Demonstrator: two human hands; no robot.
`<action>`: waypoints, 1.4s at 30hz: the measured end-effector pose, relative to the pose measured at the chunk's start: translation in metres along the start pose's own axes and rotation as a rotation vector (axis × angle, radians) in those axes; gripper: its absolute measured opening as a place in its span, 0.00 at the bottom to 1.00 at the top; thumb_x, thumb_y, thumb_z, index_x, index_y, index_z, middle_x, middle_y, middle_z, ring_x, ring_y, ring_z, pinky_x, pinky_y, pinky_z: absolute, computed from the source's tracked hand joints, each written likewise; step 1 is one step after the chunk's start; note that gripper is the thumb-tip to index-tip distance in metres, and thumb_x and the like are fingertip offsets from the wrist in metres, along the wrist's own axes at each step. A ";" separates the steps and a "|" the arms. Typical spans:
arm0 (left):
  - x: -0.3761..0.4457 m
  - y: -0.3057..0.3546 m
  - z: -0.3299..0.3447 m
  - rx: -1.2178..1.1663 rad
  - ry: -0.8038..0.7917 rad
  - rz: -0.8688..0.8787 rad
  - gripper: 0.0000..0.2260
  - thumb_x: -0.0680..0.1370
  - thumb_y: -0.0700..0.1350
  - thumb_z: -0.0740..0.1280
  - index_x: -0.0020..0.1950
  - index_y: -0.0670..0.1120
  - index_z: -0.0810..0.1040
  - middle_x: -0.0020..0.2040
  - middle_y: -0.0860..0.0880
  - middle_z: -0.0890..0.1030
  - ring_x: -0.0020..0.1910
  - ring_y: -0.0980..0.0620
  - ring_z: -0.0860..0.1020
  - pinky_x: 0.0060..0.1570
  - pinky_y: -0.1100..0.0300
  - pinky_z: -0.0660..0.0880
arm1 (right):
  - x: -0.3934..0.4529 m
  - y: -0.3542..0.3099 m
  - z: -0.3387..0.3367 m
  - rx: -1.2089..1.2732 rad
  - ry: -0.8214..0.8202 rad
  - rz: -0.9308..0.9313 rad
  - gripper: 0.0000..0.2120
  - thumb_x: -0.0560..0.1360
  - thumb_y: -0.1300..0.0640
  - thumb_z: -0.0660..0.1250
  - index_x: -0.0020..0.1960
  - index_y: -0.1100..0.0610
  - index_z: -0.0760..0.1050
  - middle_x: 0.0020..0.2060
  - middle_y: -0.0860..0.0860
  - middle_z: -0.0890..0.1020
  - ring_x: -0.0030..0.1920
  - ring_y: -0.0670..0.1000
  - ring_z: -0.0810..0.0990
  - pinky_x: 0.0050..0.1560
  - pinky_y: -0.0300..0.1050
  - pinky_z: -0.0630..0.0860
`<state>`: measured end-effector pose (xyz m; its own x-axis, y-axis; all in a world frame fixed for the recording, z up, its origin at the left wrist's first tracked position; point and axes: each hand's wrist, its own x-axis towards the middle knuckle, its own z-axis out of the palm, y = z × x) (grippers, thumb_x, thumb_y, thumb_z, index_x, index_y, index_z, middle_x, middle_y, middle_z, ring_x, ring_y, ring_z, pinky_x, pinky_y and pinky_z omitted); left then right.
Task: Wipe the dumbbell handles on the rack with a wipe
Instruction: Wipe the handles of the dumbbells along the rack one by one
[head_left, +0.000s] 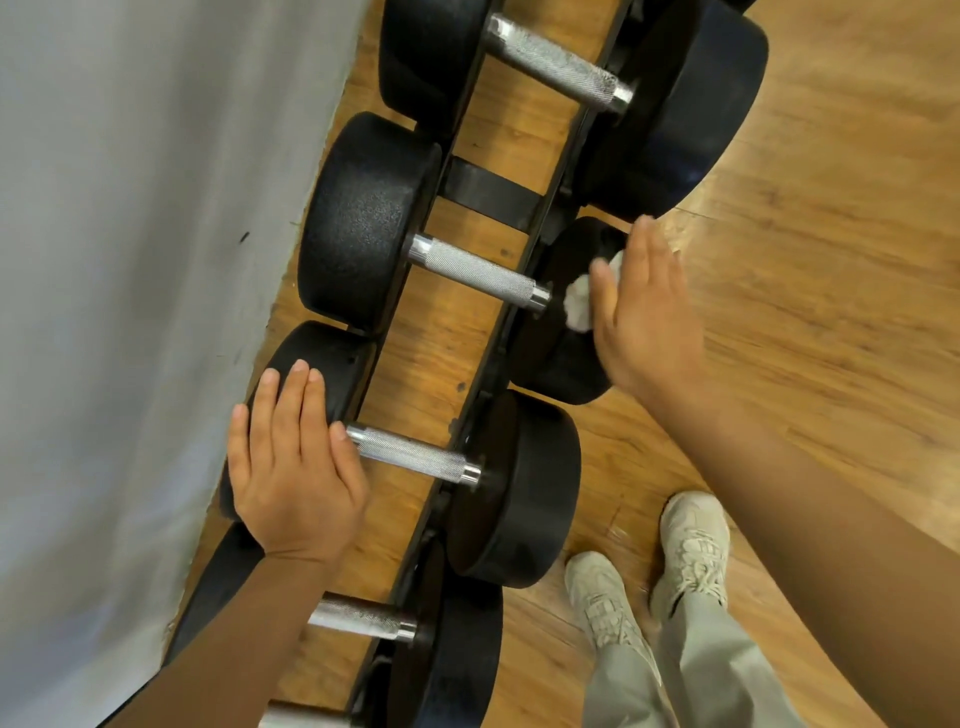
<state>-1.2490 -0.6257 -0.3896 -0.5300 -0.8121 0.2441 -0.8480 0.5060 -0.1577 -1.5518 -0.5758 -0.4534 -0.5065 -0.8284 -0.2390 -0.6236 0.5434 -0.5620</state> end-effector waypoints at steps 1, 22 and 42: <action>0.000 0.000 0.000 -0.001 0.002 0.001 0.20 0.83 0.44 0.55 0.73 0.38 0.70 0.72 0.41 0.73 0.74 0.42 0.67 0.75 0.45 0.59 | 0.005 -0.002 0.001 0.052 0.015 0.079 0.30 0.84 0.46 0.44 0.78 0.65 0.48 0.78 0.60 0.53 0.79 0.55 0.49 0.78 0.49 0.45; -0.002 -0.002 0.004 -0.006 0.058 0.018 0.20 0.84 0.44 0.54 0.72 0.38 0.71 0.71 0.41 0.73 0.73 0.42 0.68 0.74 0.45 0.60 | -0.038 0.010 0.030 -0.090 0.207 -0.244 0.29 0.84 0.48 0.48 0.78 0.66 0.51 0.78 0.60 0.54 0.78 0.57 0.51 0.78 0.55 0.49; 0.002 0.002 0.005 -0.011 0.073 -0.030 0.21 0.84 0.47 0.53 0.72 0.39 0.72 0.71 0.43 0.74 0.74 0.44 0.67 0.76 0.49 0.55 | -0.113 -0.009 0.031 0.384 -0.170 -0.417 0.24 0.82 0.56 0.59 0.77 0.59 0.61 0.77 0.51 0.61 0.77 0.46 0.55 0.76 0.52 0.57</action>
<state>-1.2516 -0.6275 -0.3939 -0.5027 -0.8040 0.3176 -0.8634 0.4849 -0.1391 -1.4703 -0.4916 -0.4461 -0.1426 -0.9889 -0.0427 -0.4729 0.1059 -0.8747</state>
